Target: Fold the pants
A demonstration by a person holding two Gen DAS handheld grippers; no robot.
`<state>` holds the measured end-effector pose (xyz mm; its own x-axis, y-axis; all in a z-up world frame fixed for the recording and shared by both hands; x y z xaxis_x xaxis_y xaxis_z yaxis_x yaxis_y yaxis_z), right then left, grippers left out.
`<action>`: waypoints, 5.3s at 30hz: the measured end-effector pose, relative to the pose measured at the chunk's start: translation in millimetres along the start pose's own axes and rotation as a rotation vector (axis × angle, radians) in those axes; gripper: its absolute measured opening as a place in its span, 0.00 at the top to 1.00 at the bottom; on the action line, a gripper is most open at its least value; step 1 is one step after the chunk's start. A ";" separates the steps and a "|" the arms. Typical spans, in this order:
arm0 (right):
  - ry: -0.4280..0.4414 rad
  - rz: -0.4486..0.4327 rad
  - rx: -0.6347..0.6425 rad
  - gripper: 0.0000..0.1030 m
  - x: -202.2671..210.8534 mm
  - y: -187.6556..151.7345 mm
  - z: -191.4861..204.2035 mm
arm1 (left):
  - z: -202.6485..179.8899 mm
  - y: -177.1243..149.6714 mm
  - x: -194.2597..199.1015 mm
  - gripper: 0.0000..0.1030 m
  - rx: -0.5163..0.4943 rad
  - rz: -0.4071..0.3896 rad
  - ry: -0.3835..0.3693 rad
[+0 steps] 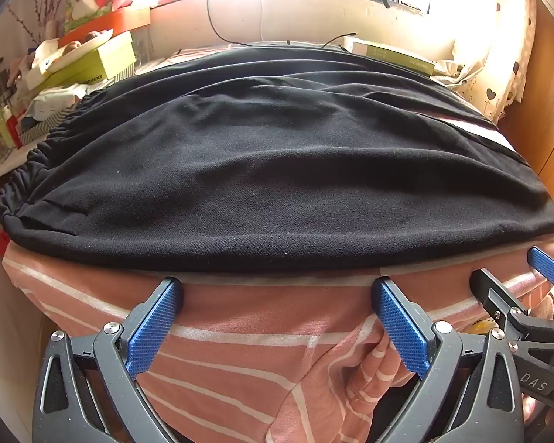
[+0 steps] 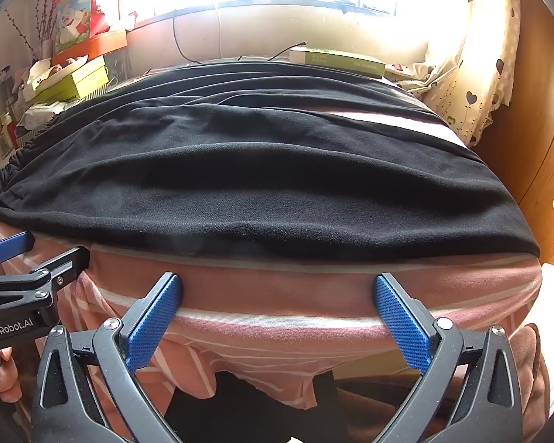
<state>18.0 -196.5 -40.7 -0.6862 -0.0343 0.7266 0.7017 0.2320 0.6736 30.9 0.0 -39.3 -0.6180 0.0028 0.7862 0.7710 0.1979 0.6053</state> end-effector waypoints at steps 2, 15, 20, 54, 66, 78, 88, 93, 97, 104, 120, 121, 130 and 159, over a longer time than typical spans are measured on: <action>-0.002 0.000 0.002 0.00 0.1 0.0 0.0 | 0.0 0.0 0.0 0.03 -0.001 -0.002 0.001; -0.003 0.002 0.002 0.00 0.4 0.0 -0.2 | -1.2 0.6 1.8 0.03 -0.018 -0.014 -0.013; -0.004 -0.001 0.003 0.00 -0.7 2.0 2.6 | 0.2 1.0 1.8 0.03 -0.020 -0.017 -0.016; -0.004 -0.014 -0.010 0.00 2.3 0.5 -4.7 | -6.4 -0.3 8.6 0.04 -0.034 -0.031 -0.062; -0.004 -0.015 -0.013 0.00 2.1 -0.1 -5.1 | -6.4 -0.8 8.4 0.04 -0.034 -0.029 -0.060; -0.006 -0.015 -0.013 0.00 2.4 -0.4 -5.3 | -6.8 -0.9 8.2 0.04 -0.037 -0.030 -0.055; -0.006 -0.014 -0.013 0.00 2.6 -0.4 -5.2 | -7.0 -0.9 8.4 0.04 -0.037 -0.031 -0.055; -0.006 -0.015 -0.013 0.00 2.6 -0.3 -5.2 | -7.1 -1.1 8.4 0.04 -0.039 -0.030 -0.054; -0.006 -0.015 -0.016 0.00 2.7 -0.5 -5.8 | -7.3 -1.0 8.5 0.04 -0.041 -0.028 -0.053; 0.001 -0.046 -0.044 0.00 11.3 5.8 -15.1 | -10.6 4.8 23.4 0.04 -0.061 -0.034 -0.120; 0.019 -0.218 -0.058 0.06 22.4 99.8 -67.1 | 20.7 113.9 38.4 0.04 -0.072 -0.163 -0.188; 0.017 -0.225 -0.056 0.06 20.9 106.4 -71.3 | 25.6 122.3 36.2 0.04 -0.054 -0.161 -0.197; 0.040 -0.188 -0.051 0.18 -19.1 176.1 -101.6 | 69.7 218.9 15.6 0.05 0.016 -0.203 -0.156; 0.384 -0.036 0.305 0.22 -226.8 352.1 -10.3 | 142.6 351.0 -160.6 0.05 -0.104 0.084 -0.116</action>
<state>422.7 -117.1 33.0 -0.5478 -0.3904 0.7399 0.5514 0.4967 0.6703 378.9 208.8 29.1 -0.5596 0.1296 0.8186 0.8288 0.0901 0.5523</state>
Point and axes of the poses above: each gripper's, at about its wrist camera, not at the fingertips, and x roughly against the way its jaws point, z to its left, y to its top, the point moved 5 cm from there along -x, roughly the way its jaws point, and after that the axes turned 12 degrees about x, right-handed, at the moved point
